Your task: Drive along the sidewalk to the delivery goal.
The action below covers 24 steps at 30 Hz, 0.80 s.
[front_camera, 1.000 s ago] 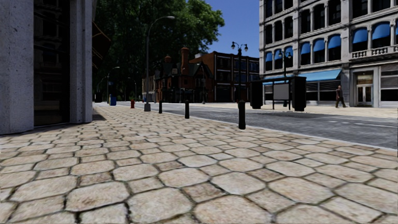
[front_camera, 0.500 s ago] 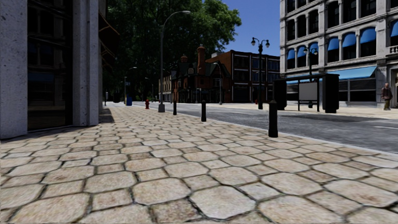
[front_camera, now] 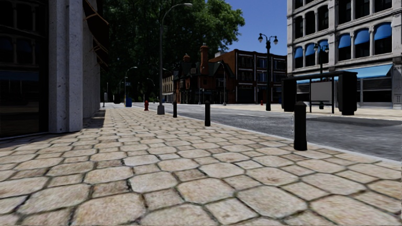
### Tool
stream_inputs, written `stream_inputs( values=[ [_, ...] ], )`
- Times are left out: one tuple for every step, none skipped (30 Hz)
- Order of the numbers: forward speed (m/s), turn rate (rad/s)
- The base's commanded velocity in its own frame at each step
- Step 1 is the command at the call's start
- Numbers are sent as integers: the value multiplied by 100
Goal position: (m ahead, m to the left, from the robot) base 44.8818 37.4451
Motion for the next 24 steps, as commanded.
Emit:
stream_inputs(
  values=[
    [200, 27],
    [200, 27],
    [200, 27],
    [200, 27],
    [200, 27],
    [200, 27],
    [200, 27],
    [200, 27],
    [200, 27],
    [200, 27],
    [200, 27],
    [200, 27],
    [200, 27],
    [200, 27],
    [200, 27],
    [200, 27],
    [200, 30],
    [200, 31],
    [200, 32],
    [200, 32],
    [200, 32],
    [200, 32],
    [200, 32],
    [200, 32]
  ],
)
